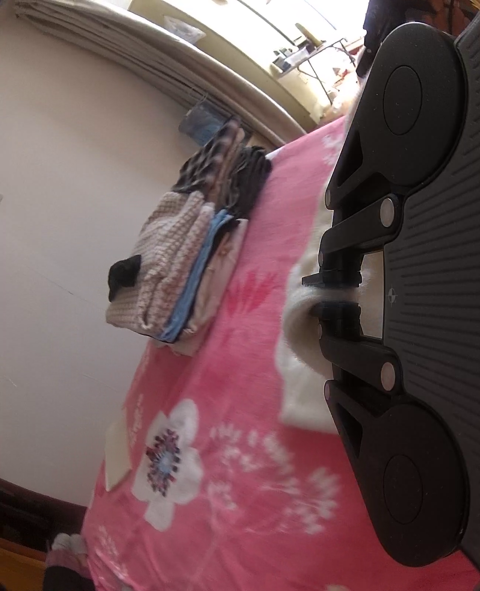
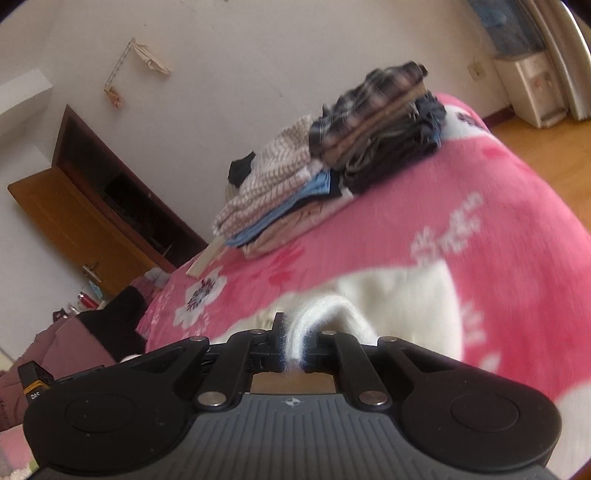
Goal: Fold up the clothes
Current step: 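Lift the hem with both tools and fold it over toward the collar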
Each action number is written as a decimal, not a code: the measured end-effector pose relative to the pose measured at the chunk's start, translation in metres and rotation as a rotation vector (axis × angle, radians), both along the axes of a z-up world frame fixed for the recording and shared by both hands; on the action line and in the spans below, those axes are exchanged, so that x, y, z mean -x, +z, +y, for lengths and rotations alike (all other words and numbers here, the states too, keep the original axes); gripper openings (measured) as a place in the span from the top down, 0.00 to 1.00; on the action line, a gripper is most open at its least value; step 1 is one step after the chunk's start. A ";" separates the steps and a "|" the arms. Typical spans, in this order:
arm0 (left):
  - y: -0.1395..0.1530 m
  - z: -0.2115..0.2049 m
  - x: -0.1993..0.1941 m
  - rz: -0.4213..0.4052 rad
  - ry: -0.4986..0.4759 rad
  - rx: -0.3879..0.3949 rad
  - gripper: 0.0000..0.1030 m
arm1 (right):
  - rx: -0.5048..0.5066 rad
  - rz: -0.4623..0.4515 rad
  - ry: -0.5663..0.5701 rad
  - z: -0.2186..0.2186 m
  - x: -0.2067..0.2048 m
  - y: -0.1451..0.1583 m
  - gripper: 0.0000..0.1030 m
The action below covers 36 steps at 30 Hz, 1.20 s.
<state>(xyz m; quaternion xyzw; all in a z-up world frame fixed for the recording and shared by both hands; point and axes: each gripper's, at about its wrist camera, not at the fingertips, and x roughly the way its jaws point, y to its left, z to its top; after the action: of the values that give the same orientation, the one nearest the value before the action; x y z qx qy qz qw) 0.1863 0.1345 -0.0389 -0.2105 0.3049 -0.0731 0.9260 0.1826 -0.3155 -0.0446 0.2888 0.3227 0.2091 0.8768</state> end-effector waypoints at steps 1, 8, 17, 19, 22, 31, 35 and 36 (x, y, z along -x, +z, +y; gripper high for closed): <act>-0.002 0.000 -0.008 -0.001 0.006 0.001 0.96 | 0.009 -0.006 0.000 0.001 -0.008 0.001 0.93; -0.019 0.001 -0.049 -0.010 0.035 -0.002 0.96 | 0.034 -0.009 -0.009 0.007 -0.065 -0.008 0.93; -0.058 0.017 -0.078 0.090 0.084 0.019 0.95 | 0.022 0.111 -0.017 0.010 -0.117 -0.060 0.93; -0.066 0.023 -0.083 0.134 0.084 0.052 0.92 | -0.007 0.164 -0.017 0.006 -0.127 -0.074 0.93; -0.073 0.033 -0.087 0.192 0.093 0.125 0.88 | -0.094 0.270 -0.027 -0.004 -0.140 -0.095 0.91; -0.088 0.076 -0.083 0.224 0.258 0.512 0.71 | -0.440 0.383 -0.079 -0.039 -0.149 -0.121 0.59; -0.091 0.093 -0.076 0.229 0.342 0.627 0.71 | -0.511 0.386 -0.154 -0.053 -0.143 -0.123 0.54; -0.092 0.096 -0.074 0.230 0.359 0.647 0.71 | -0.517 0.383 -0.169 -0.056 -0.142 -0.123 0.51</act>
<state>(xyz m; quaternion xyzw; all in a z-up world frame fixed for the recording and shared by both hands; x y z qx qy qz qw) 0.2606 0.2304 -0.1306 -0.5485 0.3263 0.0219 0.7696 0.3247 -0.3712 -0.1673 0.5617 0.3927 0.1524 0.7120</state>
